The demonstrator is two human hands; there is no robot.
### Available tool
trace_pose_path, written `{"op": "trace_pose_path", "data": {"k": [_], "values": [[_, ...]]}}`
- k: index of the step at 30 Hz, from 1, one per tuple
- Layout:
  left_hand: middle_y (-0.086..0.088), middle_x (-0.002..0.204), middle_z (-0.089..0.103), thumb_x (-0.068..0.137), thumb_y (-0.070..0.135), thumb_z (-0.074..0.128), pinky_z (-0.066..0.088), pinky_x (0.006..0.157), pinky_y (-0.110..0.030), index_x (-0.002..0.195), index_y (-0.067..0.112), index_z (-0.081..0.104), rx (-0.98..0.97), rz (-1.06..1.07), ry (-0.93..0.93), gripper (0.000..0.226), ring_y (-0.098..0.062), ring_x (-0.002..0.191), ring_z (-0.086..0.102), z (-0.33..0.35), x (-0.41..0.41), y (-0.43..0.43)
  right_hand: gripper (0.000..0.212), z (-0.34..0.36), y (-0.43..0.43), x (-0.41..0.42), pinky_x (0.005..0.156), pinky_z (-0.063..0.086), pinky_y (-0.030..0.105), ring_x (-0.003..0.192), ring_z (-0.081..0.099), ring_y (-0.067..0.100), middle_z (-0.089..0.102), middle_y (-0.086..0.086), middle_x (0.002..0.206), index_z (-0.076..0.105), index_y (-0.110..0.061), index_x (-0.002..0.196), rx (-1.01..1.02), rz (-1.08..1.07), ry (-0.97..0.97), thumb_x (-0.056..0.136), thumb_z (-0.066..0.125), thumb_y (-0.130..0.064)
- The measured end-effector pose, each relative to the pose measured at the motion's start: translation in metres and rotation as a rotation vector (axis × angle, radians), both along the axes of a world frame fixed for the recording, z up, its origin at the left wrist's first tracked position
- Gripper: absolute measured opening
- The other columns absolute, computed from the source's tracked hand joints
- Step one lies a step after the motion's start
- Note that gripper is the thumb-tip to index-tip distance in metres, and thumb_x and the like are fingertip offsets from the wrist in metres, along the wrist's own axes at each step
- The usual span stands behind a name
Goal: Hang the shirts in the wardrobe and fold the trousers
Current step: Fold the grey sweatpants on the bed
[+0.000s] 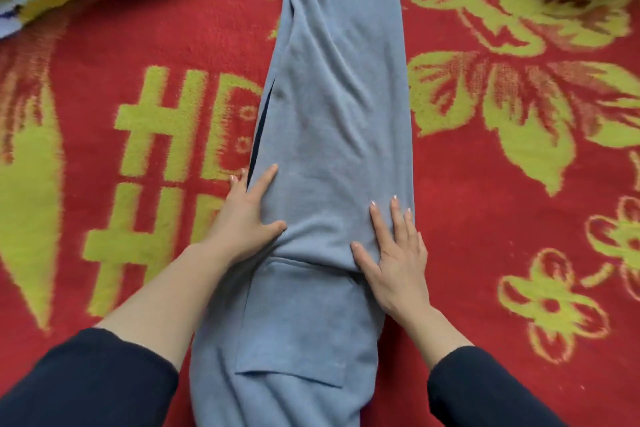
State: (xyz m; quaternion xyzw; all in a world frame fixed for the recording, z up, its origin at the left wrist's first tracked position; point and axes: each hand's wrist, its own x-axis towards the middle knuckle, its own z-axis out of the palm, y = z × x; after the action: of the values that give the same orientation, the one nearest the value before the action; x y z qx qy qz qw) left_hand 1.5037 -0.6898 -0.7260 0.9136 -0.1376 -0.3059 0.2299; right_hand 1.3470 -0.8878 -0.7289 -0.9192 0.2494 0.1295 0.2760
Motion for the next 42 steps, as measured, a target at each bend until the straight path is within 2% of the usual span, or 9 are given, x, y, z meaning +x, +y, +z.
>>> {"op": "trace_pose_path", "data": {"k": [6,9,15,23,29,32,36,39,42], "values": [[-0.009,0.153,0.032,0.084,0.024,0.069,0.027,0.111,-0.031,0.149,0.035,0.023,-0.065,0.114,0.008,0.081,-0.026,0.143,0.025,0.011,-0.075,0.037,0.086,0.010,0.058,-0.048,0.106,0.027,0.043,0.132,0.033,0.030,0.036,0.010,0.146,0.026,-0.020,0.150,0.129,-0.679,-0.109,0.079,0.075,-0.029],[-0.005,0.146,0.044,0.080,0.016,0.071,0.038,0.101,-0.029,0.148,0.032,0.028,-0.111,0.181,0.017,0.083,-0.024,0.130,0.045,0.014,-0.101,0.056,0.063,0.007,0.078,-0.080,0.101,0.034,0.038,0.119,0.044,0.031,0.048,0.015,0.125,0.047,-0.005,0.129,0.207,-0.666,-0.087,0.078,0.077,-0.025],[-0.009,0.142,0.040,0.080,0.012,0.070,0.028,0.098,-0.020,0.150,0.033,0.021,-0.158,0.323,0.075,0.088,-0.024,0.129,0.041,0.021,-0.170,0.076,0.022,0.012,0.096,-0.129,0.076,0.055,0.035,0.081,0.068,0.012,0.072,-0.007,0.082,0.068,-0.020,0.087,0.555,-0.620,0.066,0.078,0.074,-0.039],[-0.006,0.143,0.045,0.085,0.028,0.067,0.041,0.101,-0.035,0.148,0.042,0.016,-0.099,0.445,0.233,0.083,-0.028,0.125,0.049,0.038,-0.255,0.095,0.014,0.035,0.101,-0.188,0.062,0.047,0.007,0.074,0.064,-0.006,0.070,-0.009,0.090,0.066,-0.016,0.100,0.862,-0.509,0.040,0.087,0.067,-0.009],[0.006,0.141,0.044,0.080,0.017,0.074,0.040,0.106,-0.034,0.145,0.034,0.032,-0.430,0.525,0.333,0.079,-0.012,0.123,0.048,0.080,-0.295,0.075,0.050,0.064,0.057,-0.227,0.082,0.049,0.025,0.103,0.059,0.012,0.058,0.004,0.129,0.046,-0.014,0.130,0.678,-0.536,-0.032,0.086,0.068,-0.017],[0.007,0.138,0.048,0.081,0.016,0.073,0.041,0.101,-0.027,0.146,0.034,0.033,-0.421,0.454,0.384,0.078,-0.010,0.120,0.050,0.095,-0.321,0.065,0.077,0.087,0.044,-0.256,0.107,0.034,0.026,0.130,0.038,0.001,0.032,-0.018,0.149,0.023,-0.030,0.151,0.599,-0.328,-0.141,0.088,0.063,-0.012],[0.006,0.131,0.056,0.080,0.015,0.074,0.050,0.094,-0.029,0.142,0.036,0.040,-0.336,0.458,0.770,0.074,-0.010,0.108,0.059,0.103,-0.366,0.076,0.031,0.107,0.035,-0.305,0.071,0.050,0.016,0.094,0.064,0.005,0.070,-0.018,0.102,0.075,-0.025,0.101,0.671,-0.214,0.167,0.090,0.054,-0.004],[0.009,0.089,0.068,0.086,0.013,0.066,0.052,0.060,-0.021,0.141,0.031,0.043,-0.244,0.452,1.102,0.062,-0.006,0.068,0.059,0.107,-0.393,0.088,0.018,0.112,0.030,-0.334,0.055,0.045,0.023,0.065,0.055,0.014,0.069,-0.003,0.074,0.079,-0.010,0.087,0.865,-0.377,0.448,0.086,0.061,-0.009],[0.009,0.077,0.067,0.089,0.017,0.063,0.047,0.048,-0.018,0.131,0.023,0.055,-0.237,0.417,1.115,0.043,-0.002,0.054,0.055,0.111,-0.392,0.088,0.020,0.113,0.024,-0.336,0.054,0.045,0.025,0.066,0.053,0.021,0.061,0.009,0.074,0.074,0.000,0.092,0.956,-0.423,0.483,0.083,0.066,-0.016]]}}
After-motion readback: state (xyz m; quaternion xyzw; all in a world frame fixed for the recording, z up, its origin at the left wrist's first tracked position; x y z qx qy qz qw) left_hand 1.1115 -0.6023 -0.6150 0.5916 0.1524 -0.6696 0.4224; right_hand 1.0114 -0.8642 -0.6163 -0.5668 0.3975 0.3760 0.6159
